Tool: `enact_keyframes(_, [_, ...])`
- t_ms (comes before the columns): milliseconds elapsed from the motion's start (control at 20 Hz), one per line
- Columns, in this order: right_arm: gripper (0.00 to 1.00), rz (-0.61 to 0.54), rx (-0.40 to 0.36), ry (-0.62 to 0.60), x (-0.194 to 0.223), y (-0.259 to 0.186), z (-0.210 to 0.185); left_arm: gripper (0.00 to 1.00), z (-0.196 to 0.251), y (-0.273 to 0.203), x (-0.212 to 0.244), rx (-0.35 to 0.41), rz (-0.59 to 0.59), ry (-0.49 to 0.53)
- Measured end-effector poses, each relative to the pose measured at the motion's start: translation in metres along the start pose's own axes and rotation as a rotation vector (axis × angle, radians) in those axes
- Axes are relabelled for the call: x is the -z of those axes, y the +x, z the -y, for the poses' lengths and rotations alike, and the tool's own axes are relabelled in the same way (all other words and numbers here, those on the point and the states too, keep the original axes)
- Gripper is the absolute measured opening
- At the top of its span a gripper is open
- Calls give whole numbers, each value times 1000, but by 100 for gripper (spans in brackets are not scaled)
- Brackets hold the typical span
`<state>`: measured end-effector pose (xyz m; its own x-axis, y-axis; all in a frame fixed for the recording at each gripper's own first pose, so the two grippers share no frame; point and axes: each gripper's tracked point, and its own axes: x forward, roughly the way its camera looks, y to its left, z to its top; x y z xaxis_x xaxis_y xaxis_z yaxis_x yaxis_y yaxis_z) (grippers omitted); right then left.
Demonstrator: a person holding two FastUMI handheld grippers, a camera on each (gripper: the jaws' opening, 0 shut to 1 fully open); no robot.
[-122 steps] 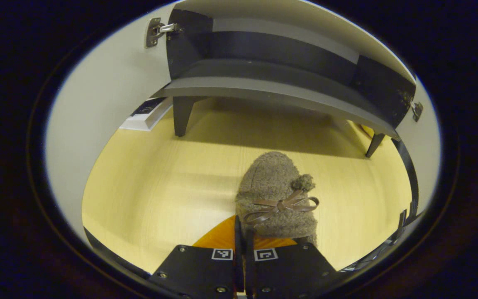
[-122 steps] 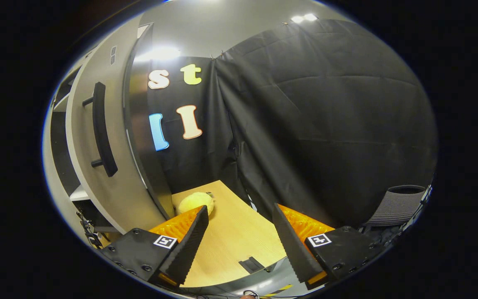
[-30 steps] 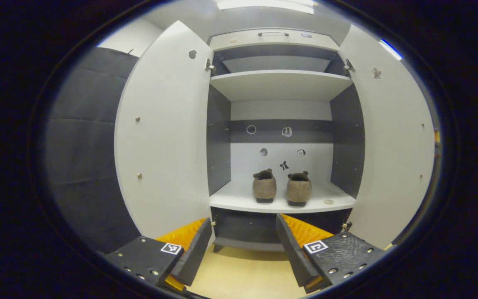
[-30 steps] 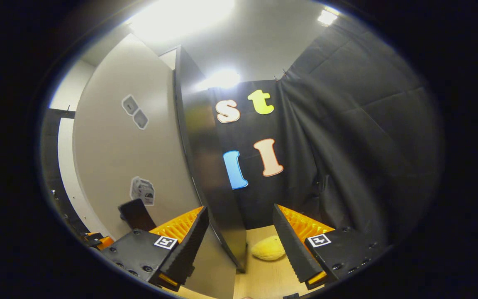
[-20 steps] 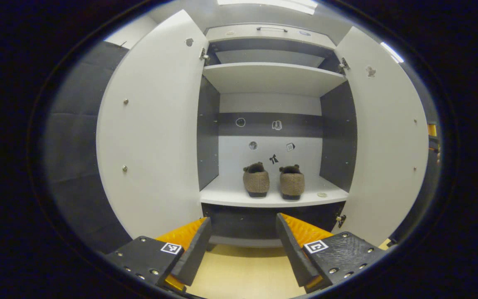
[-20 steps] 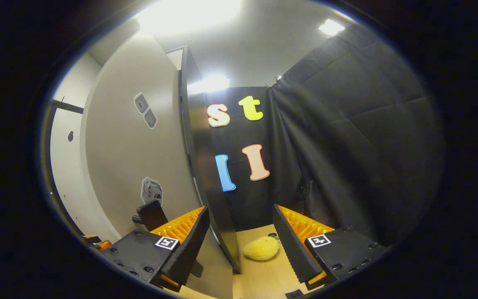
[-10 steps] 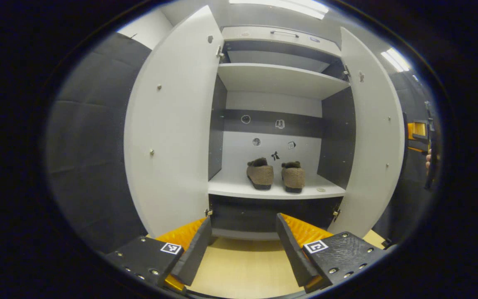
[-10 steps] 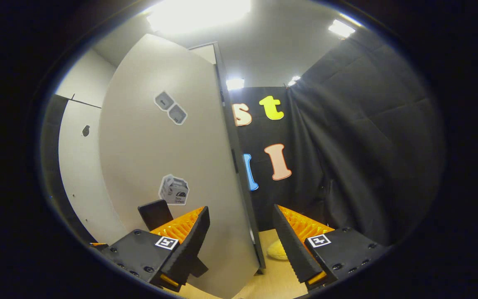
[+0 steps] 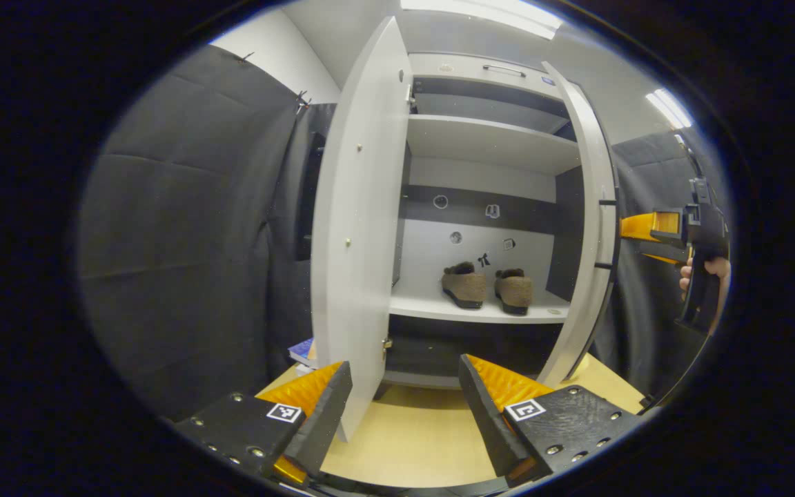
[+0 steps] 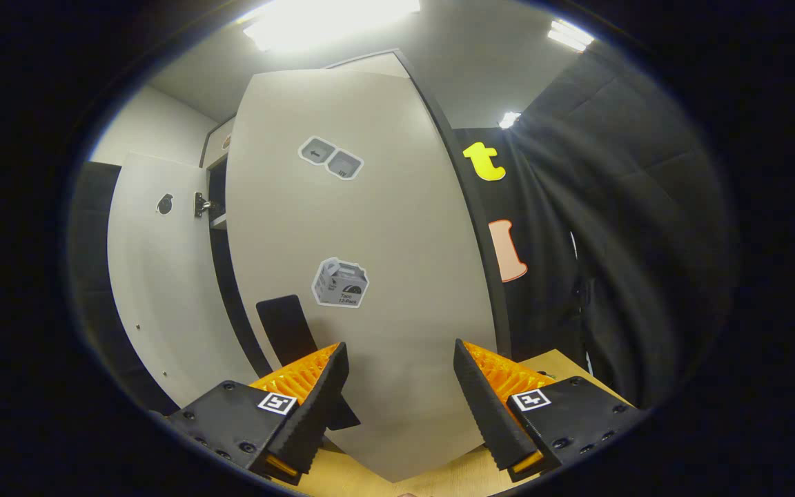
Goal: Grab one shoe with the right hand and put it into the shoe cabinet, grab the other shoe with the left hand and put it into the shoe cabinet; then close the right door with the right hand and the left door with the left hand.
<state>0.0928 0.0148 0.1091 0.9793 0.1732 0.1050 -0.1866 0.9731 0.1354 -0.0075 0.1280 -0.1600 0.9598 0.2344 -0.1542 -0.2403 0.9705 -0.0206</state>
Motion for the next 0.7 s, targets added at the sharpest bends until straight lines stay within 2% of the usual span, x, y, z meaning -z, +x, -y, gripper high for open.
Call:
enact_keyframes(150, [97, 7, 11, -14, 3, -2, -1, 90, -42, -10, 1, -69, -1, 36])
enact_keyframes(350, [97, -15, 31, -6, 17, -11, -2, 90, -87, -15, -6, -120, 9, 63])
enact_keyframes(650, [98, -35, 55, -44, 34, -26, -4, 90, -135, -9, -45, -130, 60, 7])
enact_keyframes(700, [98, -44, 54, -46, 38, -27, -6, 94, -144, -6, -56, -136, 77, 11])
